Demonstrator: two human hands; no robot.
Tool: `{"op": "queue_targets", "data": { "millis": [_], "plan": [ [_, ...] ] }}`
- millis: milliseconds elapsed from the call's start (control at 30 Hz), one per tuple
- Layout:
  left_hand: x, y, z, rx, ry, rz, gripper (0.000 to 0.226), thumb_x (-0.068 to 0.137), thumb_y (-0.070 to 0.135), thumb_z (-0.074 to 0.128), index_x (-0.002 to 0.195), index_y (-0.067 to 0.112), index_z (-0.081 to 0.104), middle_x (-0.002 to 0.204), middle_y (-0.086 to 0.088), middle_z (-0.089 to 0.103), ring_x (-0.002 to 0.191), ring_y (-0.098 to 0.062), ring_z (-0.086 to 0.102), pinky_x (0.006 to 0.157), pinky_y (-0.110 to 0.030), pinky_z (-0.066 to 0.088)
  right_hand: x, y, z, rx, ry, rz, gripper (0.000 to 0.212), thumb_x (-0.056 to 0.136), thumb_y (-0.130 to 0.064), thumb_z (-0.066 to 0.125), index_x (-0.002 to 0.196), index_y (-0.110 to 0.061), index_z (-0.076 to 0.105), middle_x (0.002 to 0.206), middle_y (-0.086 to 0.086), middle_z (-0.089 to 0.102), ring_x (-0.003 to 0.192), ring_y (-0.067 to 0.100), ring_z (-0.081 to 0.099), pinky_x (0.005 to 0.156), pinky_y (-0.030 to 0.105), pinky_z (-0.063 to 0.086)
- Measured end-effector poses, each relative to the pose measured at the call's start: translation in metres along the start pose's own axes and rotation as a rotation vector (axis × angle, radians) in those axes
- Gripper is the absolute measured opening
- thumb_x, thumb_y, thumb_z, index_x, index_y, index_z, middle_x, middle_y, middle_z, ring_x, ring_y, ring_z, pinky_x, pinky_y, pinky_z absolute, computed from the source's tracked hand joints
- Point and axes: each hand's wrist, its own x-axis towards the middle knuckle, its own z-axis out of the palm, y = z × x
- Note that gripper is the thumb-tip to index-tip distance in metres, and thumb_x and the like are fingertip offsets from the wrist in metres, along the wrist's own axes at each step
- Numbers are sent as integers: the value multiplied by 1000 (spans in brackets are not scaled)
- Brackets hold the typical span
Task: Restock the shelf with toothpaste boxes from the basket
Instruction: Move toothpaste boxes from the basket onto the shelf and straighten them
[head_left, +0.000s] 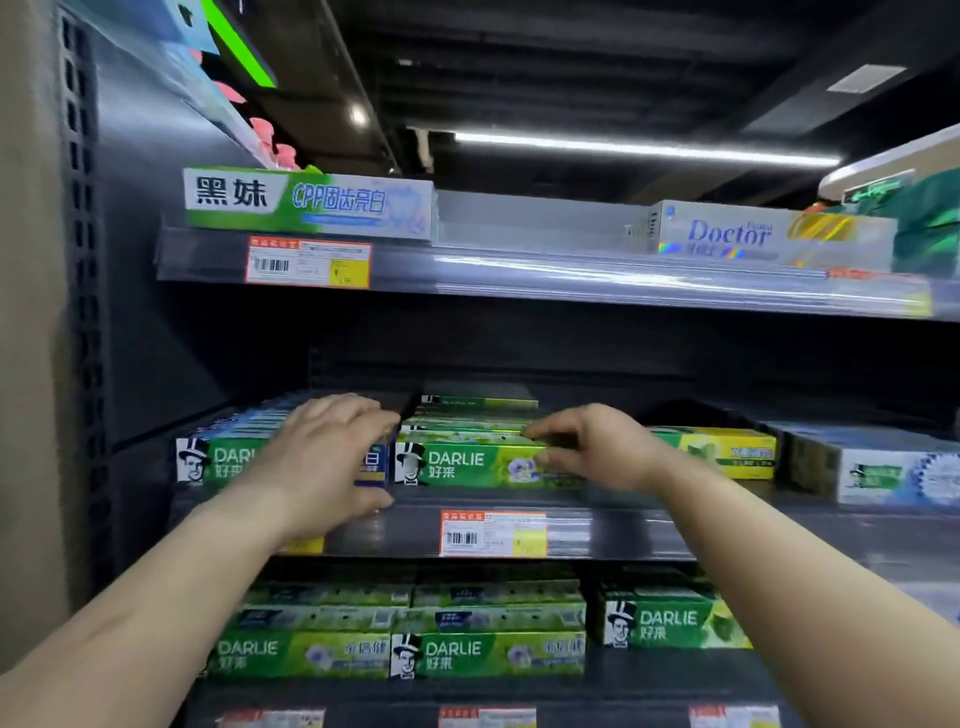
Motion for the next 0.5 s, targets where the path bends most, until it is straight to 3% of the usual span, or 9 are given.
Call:
{"op": "queue_targets", "data": {
  "millis": [133, 300, 500],
  "plan": [
    [0, -1, 1, -7, 8, -6, 85, 73, 53, 70, 144, 32, 29, 150, 5, 30, 139, -17, 23, 116, -34, 19, 2, -3, 4, -150, 87, -75, 39, 86, -34, 68, 123, -25, 64, 133, -1, 58, 125, 16, 49, 102, 23, 31],
    [-2, 1, 0, -14, -10, -16, 84, 76, 53, 68, 145, 33, 26, 151, 7, 27, 140, -16, 21, 117, -34, 17, -6, 1, -2, -328, 90, -87, 50, 80, -45, 69, 128, -34, 58, 138, -5, 52, 122, 21, 42, 101, 35, 39],
    [0, 1, -2, -18, -42, -14, 84, 76, 54, 68, 145, 33, 25, 151, 8, 26, 140, -15, 20, 117, -33, 17, -16, 12, -8, -434, 76, -84, 52, 81, -40, 69, 131, -35, 56, 137, -5, 51, 121, 21, 42, 99, 36, 40]
  ]
}}
